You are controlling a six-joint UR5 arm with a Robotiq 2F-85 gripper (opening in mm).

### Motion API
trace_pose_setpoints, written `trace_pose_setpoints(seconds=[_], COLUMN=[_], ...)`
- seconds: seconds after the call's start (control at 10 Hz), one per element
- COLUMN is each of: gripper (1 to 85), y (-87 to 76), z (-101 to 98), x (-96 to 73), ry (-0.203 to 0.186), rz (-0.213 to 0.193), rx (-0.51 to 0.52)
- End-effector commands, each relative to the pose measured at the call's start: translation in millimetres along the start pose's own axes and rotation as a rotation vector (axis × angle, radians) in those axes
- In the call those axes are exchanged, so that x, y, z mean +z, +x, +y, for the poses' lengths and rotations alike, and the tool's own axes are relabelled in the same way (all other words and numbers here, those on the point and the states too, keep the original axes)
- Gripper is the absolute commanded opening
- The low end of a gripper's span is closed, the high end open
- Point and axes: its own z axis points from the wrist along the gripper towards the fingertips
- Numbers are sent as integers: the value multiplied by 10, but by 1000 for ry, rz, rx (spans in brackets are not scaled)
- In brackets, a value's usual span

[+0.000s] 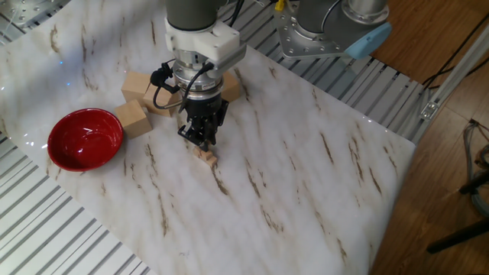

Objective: Stack the blocks into a pyramid shape

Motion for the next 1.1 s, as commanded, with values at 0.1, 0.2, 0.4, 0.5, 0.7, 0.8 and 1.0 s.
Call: trace_pose_setpoints(seconds=[0.1,0.2,0.4,0.5,0.7,0.8,1.0], gripper=[140,140,160,163,193,210,220], y=[20,13,0,10,7,-19,-61], z=[10,8,10,10,14,2,-12], x=[-5,-1,-3,-18,-49,-44,-55], ry=[-2,-2,-4,-5,-9,-9,-12], rz=[-21,-24,-29,-30,-44,-47,-53], rx=[3,4,3,-3,-15,-16,-14])
